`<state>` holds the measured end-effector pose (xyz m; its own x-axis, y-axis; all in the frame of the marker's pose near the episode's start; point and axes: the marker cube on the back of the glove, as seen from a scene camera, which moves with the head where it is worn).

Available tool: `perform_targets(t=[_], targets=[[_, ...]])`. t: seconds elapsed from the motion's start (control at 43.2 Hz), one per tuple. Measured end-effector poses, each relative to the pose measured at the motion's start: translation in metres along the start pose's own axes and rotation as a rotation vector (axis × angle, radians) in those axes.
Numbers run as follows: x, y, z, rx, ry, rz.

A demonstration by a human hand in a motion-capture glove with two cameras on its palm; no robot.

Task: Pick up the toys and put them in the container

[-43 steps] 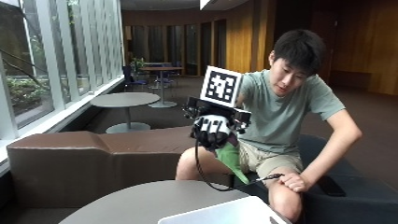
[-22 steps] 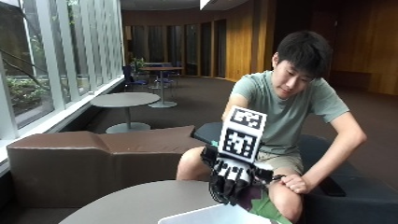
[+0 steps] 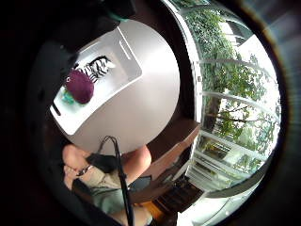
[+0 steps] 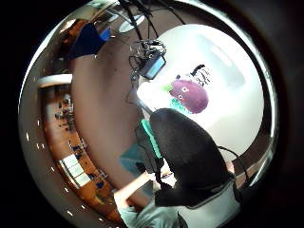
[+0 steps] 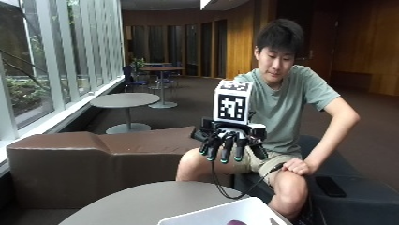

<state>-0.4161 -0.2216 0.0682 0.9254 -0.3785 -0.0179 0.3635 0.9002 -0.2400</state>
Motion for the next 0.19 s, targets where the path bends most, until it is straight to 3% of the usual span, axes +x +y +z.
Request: perform_targets(t=[0.185], targets=[[0.008,0.02,-0.005,0.067,-0.027,-0.009]])
